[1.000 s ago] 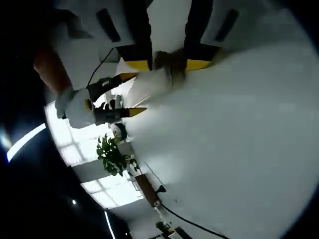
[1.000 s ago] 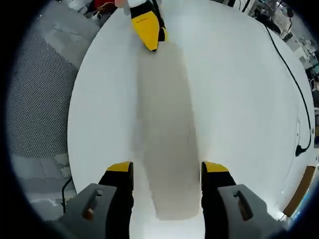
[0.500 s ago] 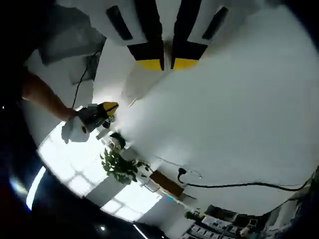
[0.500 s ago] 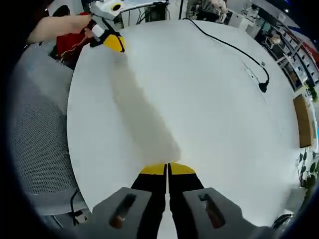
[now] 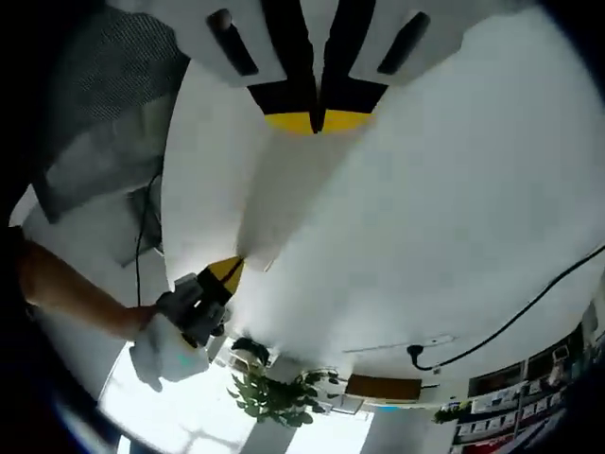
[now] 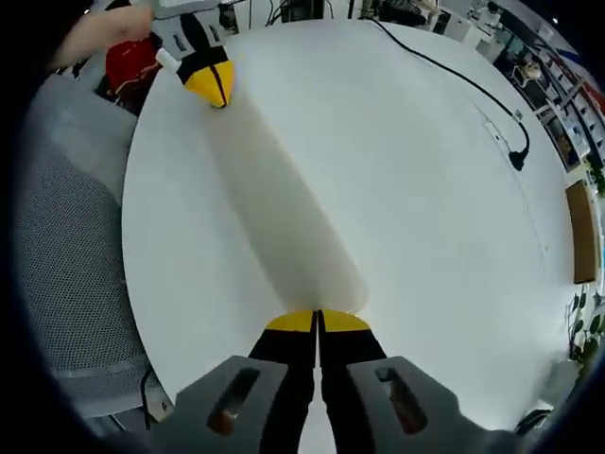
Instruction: Arrange the utensils inside the cutlery case until each visible utensil rests in its matching compartment.
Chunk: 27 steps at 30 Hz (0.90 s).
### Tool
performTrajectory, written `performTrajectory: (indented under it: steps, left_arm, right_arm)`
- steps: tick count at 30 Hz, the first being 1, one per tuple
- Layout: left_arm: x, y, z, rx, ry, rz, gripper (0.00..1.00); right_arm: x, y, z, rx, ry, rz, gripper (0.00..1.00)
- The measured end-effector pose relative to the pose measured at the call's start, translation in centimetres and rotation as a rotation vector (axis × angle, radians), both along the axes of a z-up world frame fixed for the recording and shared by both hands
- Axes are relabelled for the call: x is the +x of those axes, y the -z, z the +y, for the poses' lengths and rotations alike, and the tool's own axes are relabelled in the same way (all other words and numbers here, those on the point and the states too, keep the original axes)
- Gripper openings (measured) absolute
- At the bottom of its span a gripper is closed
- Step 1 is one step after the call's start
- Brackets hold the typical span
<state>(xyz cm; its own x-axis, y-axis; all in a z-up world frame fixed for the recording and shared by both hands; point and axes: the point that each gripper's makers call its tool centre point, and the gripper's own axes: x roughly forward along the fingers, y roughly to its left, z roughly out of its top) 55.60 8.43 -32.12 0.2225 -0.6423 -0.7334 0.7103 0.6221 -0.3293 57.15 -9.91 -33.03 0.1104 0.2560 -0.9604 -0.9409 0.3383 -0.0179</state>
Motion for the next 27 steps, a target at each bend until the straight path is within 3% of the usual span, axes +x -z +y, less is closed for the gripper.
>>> performTrajectory:
  steps: [6,7,10,12,13,14,15,19,22,25,27]
  left_arm:
    - [0.3,0.1,-0.2,0.094,0.074,-0.058,0.00]
    - [0.3,0.2,-0.2,0.117,0.084,-0.062,0.00]
    - [0.4,0.3,-0.6,0.146,0.105,-0.080,0.00]
    - [0.7,0.3,-0.9,0.146,0.098,-0.076,0.00]
    - [1.1,0.6,-1.0,0.178,0.111,-0.112,0.00]
    - [1.4,0.5,-1.6,0.164,0.145,-0.155,0.00]
    - [1.1,0.8,-1.1,0.200,0.124,-0.115,0.00]
    - [1.7,1.0,-1.2,0.178,0.111,-0.124,0.00]
    - [1.8,0.8,-1.1,0.113,0.010,-0.030,0.00]
    - [1.9,0.7,0.8,0.184,0.041,-0.077,0.00]
    - [1.6,0.1,1.1,0.153,0.017,-0.053,0.00]
  right_arm:
    - [-0.2,0.2,0.0,-0.062,-0.032,-0.020,0.00]
    - [0.3,0.5,-0.2,-0.068,-0.024,-0.010,0.00]
    - [0.2,0.5,-0.4,-0.077,0.104,0.052,0.00]
    - [0.2,0.5,-0.3,-0.097,0.057,0.047,0.00]
    - [0.2,0.5,-0.2,-0.106,0.054,0.049,0.00]
    - [0.2,0.6,-0.3,-0.114,0.060,0.053,0.00]
    - [0.2,0.6,-0.3,-0.128,0.051,0.058,0.00]
    - [0.2,0.6,-0.5,-0.143,0.081,0.078,0.00]
    - [0.5,0.5,-0.6,-0.122,0.056,0.099,0.00]
    - [2.8,-0.4,-0.8,-0.091,0.132,-0.014,0.00]
    - [2.7,-0.8,-0.2,-0.046,0.172,0.012,0.00]
